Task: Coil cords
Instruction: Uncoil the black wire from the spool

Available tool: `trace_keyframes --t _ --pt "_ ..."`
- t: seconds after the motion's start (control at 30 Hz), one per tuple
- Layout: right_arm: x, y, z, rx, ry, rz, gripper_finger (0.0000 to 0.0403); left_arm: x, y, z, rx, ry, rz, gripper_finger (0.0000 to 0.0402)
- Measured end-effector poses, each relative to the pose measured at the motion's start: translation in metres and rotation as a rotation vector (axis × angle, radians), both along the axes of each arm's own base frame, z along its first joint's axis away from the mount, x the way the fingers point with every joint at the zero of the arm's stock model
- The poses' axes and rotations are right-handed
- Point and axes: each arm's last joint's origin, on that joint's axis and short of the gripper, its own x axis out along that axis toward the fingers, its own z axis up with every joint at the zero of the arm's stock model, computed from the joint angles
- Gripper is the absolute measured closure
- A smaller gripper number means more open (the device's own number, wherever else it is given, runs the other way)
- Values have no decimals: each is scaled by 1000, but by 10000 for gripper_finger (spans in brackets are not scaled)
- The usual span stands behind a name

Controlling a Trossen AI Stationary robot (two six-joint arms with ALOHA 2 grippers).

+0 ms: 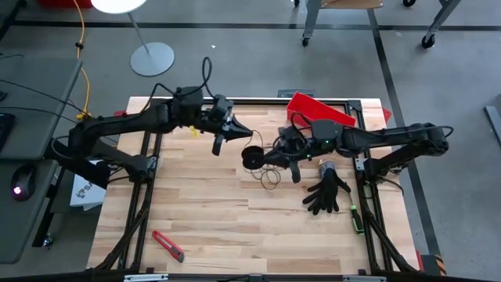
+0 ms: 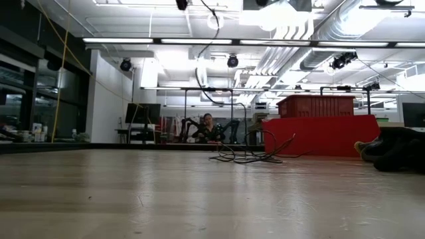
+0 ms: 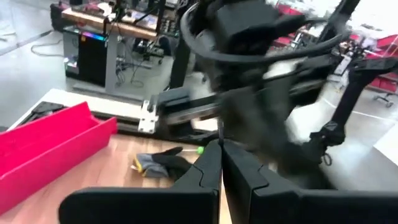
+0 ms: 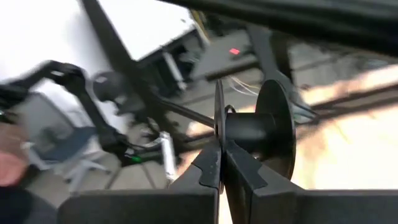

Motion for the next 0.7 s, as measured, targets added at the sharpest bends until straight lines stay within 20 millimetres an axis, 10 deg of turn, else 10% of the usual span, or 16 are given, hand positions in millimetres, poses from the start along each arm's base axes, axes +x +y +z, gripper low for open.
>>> trace_keyframes --t 0.33,0.7 --pt "2 -2 19 -43 -223 -61 403 20 1 -27 -100 122 -131 401" --pt "-8 -19 25 -101 -210 -215 403 -21 -23 -24 -298 341 -438 401"
